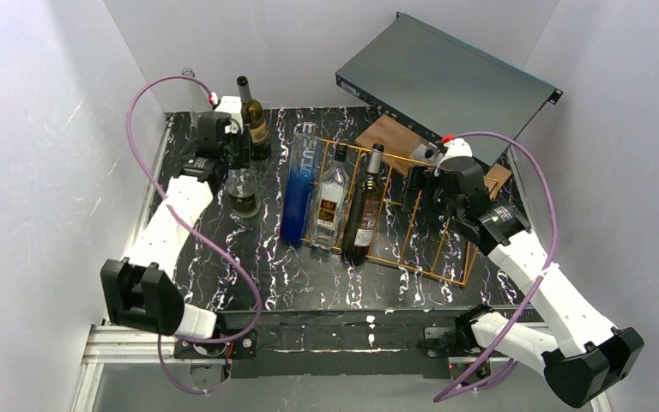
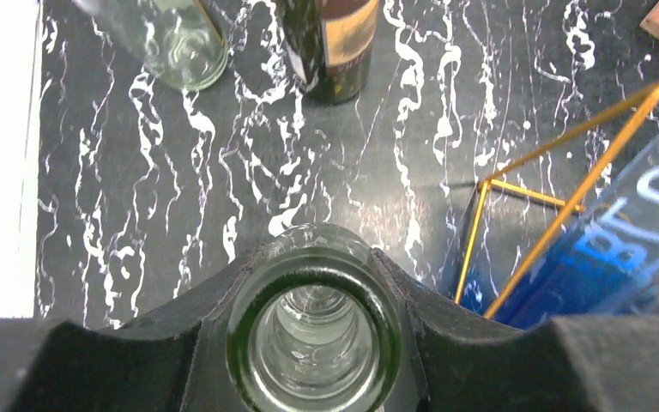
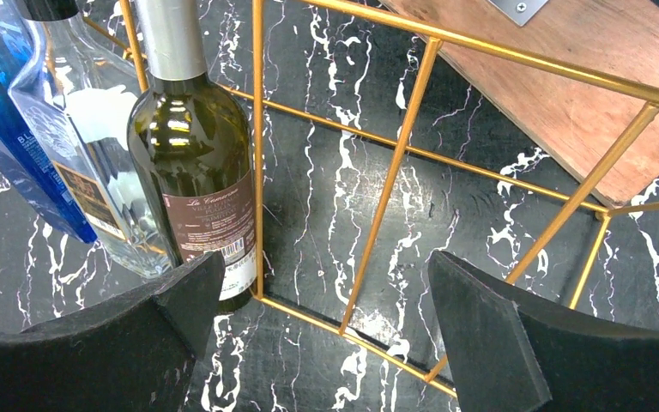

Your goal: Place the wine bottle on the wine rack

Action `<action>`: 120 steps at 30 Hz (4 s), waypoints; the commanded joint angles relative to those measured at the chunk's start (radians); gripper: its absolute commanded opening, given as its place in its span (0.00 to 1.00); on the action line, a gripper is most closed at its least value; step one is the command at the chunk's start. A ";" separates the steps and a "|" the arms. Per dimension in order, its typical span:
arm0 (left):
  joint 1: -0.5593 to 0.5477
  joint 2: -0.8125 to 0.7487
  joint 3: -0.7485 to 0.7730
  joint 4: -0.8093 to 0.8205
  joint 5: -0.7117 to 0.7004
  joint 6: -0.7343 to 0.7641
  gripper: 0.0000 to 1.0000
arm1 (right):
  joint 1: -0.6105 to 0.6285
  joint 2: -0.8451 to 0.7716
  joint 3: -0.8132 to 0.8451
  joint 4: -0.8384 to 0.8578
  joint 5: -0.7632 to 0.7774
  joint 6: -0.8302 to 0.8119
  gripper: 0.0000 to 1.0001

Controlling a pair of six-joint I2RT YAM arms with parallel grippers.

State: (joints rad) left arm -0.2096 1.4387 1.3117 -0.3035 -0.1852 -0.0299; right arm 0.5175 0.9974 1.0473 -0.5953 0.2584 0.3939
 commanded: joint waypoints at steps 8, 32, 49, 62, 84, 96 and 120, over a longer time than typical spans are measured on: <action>0.004 -0.387 -0.047 -0.110 0.036 -0.054 0.00 | 0.001 0.001 -0.026 0.081 -0.008 -0.015 0.98; -0.003 -0.460 0.175 -0.292 0.774 -0.290 0.00 | -0.062 0.001 -0.099 0.024 0.244 0.056 0.88; -0.358 -0.297 0.225 -0.155 0.699 -0.384 0.00 | -0.224 0.060 -0.123 0.061 0.248 -0.027 0.79; -0.714 0.142 0.499 -0.193 0.493 -0.249 0.00 | -0.223 -0.049 -0.297 0.232 0.157 -0.098 0.48; -0.721 0.346 0.690 -0.325 0.399 -0.136 0.00 | -0.223 -0.103 -0.420 0.299 -0.005 -0.106 0.01; -0.720 0.375 0.705 -0.365 0.372 -0.090 0.00 | -0.223 -0.156 -0.449 0.287 -0.068 -0.054 0.01; -0.720 0.531 0.744 -0.373 0.328 -0.026 0.00 | -0.223 -0.176 -0.464 0.290 -0.085 -0.055 0.01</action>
State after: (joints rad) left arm -0.9318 1.9671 2.0338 -0.6594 0.1795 -0.0978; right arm 0.2768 0.8177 0.6205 -0.2234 0.2966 0.3149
